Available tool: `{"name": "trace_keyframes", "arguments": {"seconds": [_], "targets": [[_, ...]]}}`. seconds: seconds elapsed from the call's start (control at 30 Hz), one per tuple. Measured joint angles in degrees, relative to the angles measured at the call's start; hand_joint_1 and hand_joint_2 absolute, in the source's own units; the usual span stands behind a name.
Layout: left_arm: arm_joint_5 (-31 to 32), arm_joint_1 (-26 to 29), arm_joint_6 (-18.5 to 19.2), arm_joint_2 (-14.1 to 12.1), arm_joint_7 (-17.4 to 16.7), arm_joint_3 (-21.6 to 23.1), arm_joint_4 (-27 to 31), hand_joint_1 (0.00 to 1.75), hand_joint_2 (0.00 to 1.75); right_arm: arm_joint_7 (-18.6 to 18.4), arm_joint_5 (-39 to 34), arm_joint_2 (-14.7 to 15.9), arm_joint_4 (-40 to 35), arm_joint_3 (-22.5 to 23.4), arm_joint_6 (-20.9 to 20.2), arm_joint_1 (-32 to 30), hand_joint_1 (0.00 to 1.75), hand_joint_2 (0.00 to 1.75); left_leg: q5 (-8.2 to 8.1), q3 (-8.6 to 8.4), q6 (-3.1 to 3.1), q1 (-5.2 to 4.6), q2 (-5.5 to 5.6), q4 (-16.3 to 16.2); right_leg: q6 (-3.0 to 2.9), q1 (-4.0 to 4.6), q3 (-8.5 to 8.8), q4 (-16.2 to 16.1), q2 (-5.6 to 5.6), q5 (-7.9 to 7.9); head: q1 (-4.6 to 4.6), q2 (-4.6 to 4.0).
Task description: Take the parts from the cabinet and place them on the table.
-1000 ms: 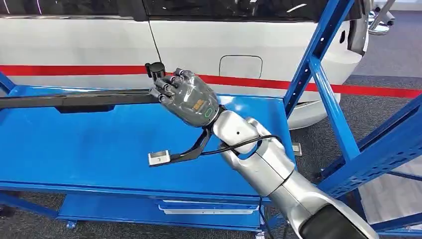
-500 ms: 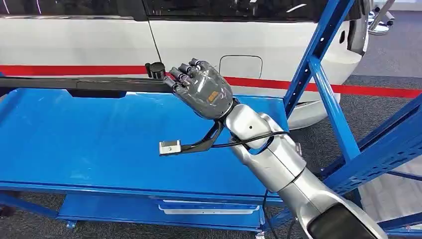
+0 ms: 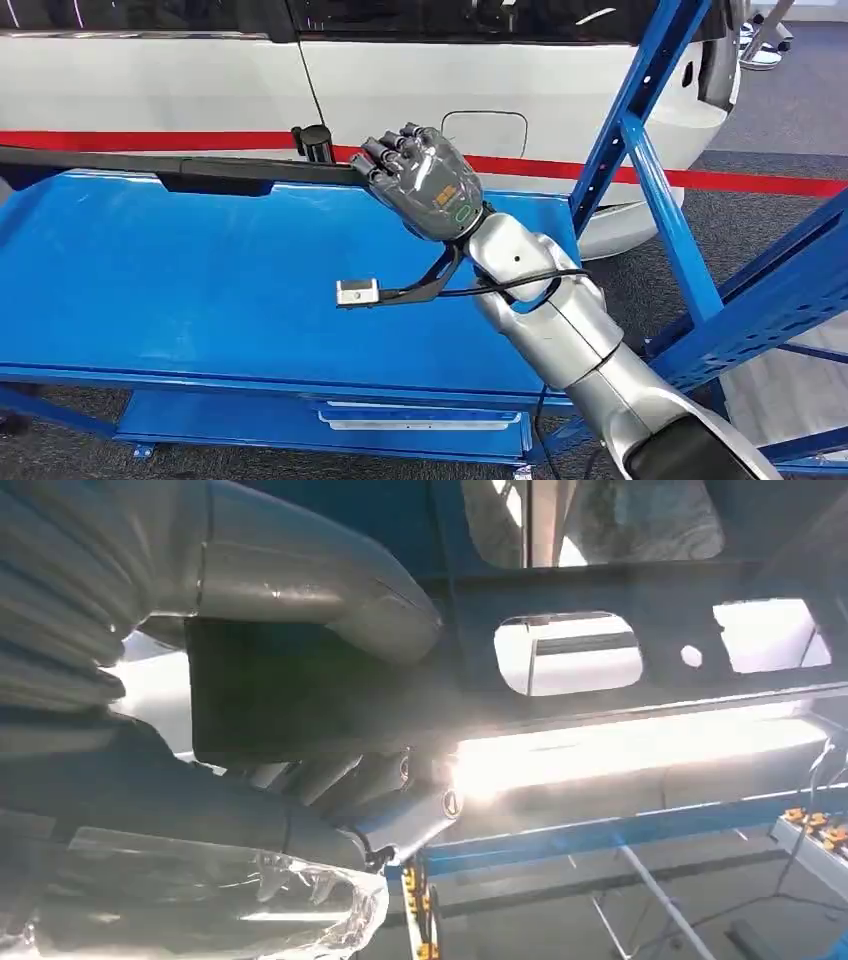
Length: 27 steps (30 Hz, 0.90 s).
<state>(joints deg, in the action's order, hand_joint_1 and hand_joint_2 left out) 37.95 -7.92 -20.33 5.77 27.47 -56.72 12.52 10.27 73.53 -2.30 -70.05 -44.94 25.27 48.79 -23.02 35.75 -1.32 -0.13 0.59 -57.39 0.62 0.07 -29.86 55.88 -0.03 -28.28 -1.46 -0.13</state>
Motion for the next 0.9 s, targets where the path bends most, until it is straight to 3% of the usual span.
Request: {"name": "trace_keyframes", "arguments": {"seconds": [0.4, 0.6, 0.63, 0.67, 0.7, 0.77, 0.8, 0.83, 0.87, 0.9], "targets": [[2.14, -0.05, 2.38, -0.52, -0.94, 1.97, 0.0, 0.0, 1.75, 0.35, -0.85, 1.55, 1.79, 0.83, 1.49, -2.54, 1.73, 1.75, -0.05, 0.08, -0.08, -0.24, 0.0, -0.13, 0.1, -0.33, 0.44, -0.06, 0.0, 0.06, 0.0, 0.0], [2.07, -0.06, 2.43, -0.72, -0.61, 2.47, 0.0, 0.0, 1.75, 0.35, -0.74, 1.47, 2.01, 0.83, 1.42, -2.85, 1.73, 1.75, -0.12, 0.13, -0.74, -0.58, 0.0, -0.25, 0.52, -0.79, 0.5, -0.18, 0.0, 0.29, 0.02, 0.0], [2.07, -0.06, 2.43, -0.72, -0.52, 2.49, 0.0, 0.0, 1.75, 0.35, -0.66, 1.44, 2.01, 0.85, 1.42, -2.85, 1.73, 1.75, 0.25, -0.07, -1.22, -0.16, -0.1, 0.31, 0.73, -0.58, 0.44, -0.03, 0.0, 0.07, -0.02, 0.0], [2.07, -0.07, 2.47, -0.68, -0.46, 2.49, 0.0, 0.0, 1.75, 0.35, -0.63, 1.47, 2.01, 0.94, 1.42, -2.94, 1.73, 1.75, 0.51, -0.22, -1.45, 0.1, -0.27, 0.68, 0.73, -0.77, -0.23, 1.33, -0.01, -0.95, 0.0, 0.0], [2.1, -0.07, 2.6, -0.66, -0.46, 2.51, 0.0, 0.0, 1.75, 0.35, -0.63, 1.49, 2.01, 0.96, 1.42, -2.93, 1.73, 1.75, 0.56, -0.13, -1.64, 0.19, -0.35, 0.68, 0.33, -0.67, -1.63, 4.32, 0.01, -2.81, 0.11, 0.0], [2.12, -0.05, 2.71, -0.72, -0.46, 2.51, 0.0, 0.0, 1.75, 0.33, -0.63, 1.68, 2.05, 1.05, 1.36, -3.35, 1.73, 1.75, 0.65, 0.07, -1.76, 0.25, -0.36, 0.68, -0.22, -0.83, -6.09, 13.69, 0.01, -6.79, 0.09, 0.0], [2.12, -0.04, 2.73, -0.72, -0.46, 2.51, 0.0, 0.0, 1.75, 0.31, -0.63, 1.75, 2.08, 1.09, 1.31, -3.67, 1.73, 1.75, 0.73, 0.21, -1.79, 0.25, -0.36, 0.67, -0.13, -0.85, -7.87, 17.44, 0.0, -7.86, 0.15, 0.0], [2.12, -0.03, 2.75, -0.72, -0.46, 2.51, 0.0, 0.0, 1.75, 0.31, -0.59, 1.9, 2.14, 1.14, 1.31, -3.98, 1.73, 1.75, 0.85, 0.32, -1.68, 0.27, -0.35, 0.67, 0.2, -0.9, -8.57, 18.86, 0.0, -7.69, 0.13, 0.0], [2.12, -0.02, 2.75, -0.7, -0.5, 2.51, -0.02, 0.0, 1.75, 0.31, -0.57, 2.06, 2.23, 1.16, 1.27, -4.17, 1.73, 1.75, 0.98, 0.44, -1.49, 0.33, -0.31, 0.65, 0.81, -1.03, -7.76, 17.26, 0.0, -6.44, 0.15, 0.0], [2.12, -0.01, 2.78, -0.63, -0.55, 2.51, -0.02, 0.0, 1.75, 0.31, -0.55, 2.16, 2.27, 1.18, 1.27, -4.21, 1.73, 1.75, 1.15, 0.54, -1.23, 0.4, -0.28, 0.63, 1.44, -1.1, -5.73, 13.21, -0.02, -4.49, 0.18, 0.0]]}}
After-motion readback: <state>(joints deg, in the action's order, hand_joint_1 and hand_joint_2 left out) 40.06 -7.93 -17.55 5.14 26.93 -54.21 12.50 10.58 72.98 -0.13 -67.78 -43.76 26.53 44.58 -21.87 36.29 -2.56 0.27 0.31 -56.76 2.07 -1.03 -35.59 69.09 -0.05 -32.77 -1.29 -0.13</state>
